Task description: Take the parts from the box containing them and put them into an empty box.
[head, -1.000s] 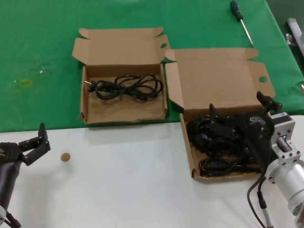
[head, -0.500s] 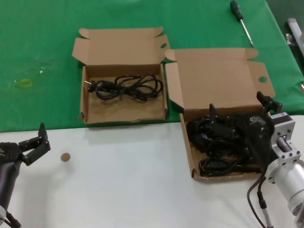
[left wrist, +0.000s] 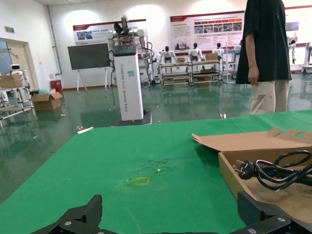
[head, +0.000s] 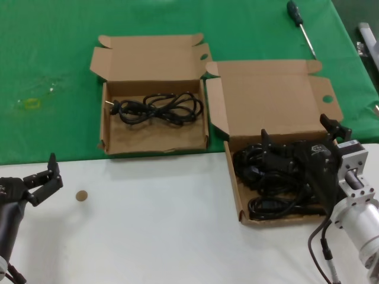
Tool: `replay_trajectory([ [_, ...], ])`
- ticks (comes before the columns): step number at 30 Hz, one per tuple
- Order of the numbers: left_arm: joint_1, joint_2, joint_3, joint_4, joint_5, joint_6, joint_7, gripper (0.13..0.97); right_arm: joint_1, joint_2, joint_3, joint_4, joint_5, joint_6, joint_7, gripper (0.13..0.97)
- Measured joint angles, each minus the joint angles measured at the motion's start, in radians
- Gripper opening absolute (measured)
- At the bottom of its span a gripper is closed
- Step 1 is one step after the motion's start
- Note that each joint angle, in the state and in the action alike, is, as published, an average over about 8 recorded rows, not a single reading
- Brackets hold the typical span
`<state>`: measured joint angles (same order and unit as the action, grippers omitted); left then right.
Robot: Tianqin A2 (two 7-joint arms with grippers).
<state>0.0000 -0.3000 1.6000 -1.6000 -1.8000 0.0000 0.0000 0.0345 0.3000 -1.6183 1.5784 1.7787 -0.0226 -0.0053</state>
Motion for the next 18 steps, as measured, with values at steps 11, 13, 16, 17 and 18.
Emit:
replay_trajectory([
  [11, 0.0, 0.0, 0.0, 0.0, 0.0, 0.0, 0.0, 0.966, 0.0, 0.0, 0.0, 0.0, 0.0, 0.0, 0.0, 0.966],
  [13, 0.0, 0.0, 0.0, 0.0, 0.0, 0.0, 0.0, 0.966, 0.0, 0.0, 0.0, 0.0, 0.0, 0.0, 0.0, 0.966],
  [16, 0.0, 0.0, 0.0, 0.0, 0.0, 0.0, 0.0, 0.966, 0.0, 0.0, 0.0, 0.0, 0.0, 0.0, 0.0, 0.966],
  [17, 0.0, 0.0, 0.0, 0.0, 0.0, 0.0, 0.0, 0.966, 0.0, 0.0, 0.0, 0.0, 0.0, 0.0, 0.0, 0.966],
  [18, 0.0, 0.0, 0.0, 0.0, 0.0, 0.0, 0.0, 0.966, 0.0, 0.0, 0.0, 0.0, 0.0, 0.0, 0.0, 0.966],
])
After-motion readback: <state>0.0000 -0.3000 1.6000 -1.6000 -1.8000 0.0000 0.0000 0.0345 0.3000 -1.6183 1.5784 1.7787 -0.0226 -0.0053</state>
